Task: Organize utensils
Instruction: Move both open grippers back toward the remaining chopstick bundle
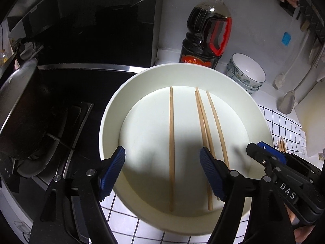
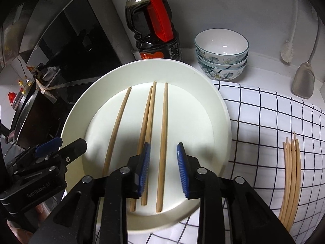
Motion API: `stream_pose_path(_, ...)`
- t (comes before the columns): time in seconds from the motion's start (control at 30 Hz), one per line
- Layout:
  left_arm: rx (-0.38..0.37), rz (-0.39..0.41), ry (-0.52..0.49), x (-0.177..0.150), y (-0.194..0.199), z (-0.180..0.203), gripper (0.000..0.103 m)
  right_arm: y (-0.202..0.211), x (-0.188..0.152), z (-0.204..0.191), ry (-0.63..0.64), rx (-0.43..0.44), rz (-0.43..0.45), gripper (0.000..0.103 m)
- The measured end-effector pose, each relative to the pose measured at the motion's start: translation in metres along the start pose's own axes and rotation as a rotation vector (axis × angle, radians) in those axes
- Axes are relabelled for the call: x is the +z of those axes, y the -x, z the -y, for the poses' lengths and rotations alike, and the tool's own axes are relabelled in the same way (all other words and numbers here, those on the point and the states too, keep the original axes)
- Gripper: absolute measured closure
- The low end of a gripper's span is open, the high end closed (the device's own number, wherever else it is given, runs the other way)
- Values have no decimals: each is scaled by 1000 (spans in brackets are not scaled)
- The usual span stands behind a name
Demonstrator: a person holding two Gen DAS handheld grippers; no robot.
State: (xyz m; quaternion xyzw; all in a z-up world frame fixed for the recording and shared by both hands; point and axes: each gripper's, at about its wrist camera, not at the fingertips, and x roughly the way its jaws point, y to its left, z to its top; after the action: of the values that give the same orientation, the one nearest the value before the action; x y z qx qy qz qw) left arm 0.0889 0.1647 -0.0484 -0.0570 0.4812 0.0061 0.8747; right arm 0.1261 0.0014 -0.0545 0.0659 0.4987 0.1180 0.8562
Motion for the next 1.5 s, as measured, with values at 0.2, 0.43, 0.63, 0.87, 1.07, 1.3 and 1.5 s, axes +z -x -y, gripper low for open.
stream_pose_path(0.2,9,19,9,-4,16,3,21,13,-10,-4,23,10,-5,61)
stream_pose_path(0.43,27,38,26,-9,33,6,15,36,-20,-6,35,13,23,56)
stream_pose_path(0.63,43,56,33,-17,51,10,14,53,-24,-6,48,15,52,50)
stream_pose_path(0.87,36,70,28,-26,67,23,10,74,-34,0,69,9,69,48)
stream_pose_path(1.07,32,76,7,-32,74,43,9,92,-46,16,75,-13,86,46)
stream_pose_path(1.3,21,69,-14,-41,77,67,8,110,-63,53,24,-41,98,46)
stream_pose_path(1.5,-1,45,-65,-49,70,98,8,123,-81,95,-28,-93,95,44)
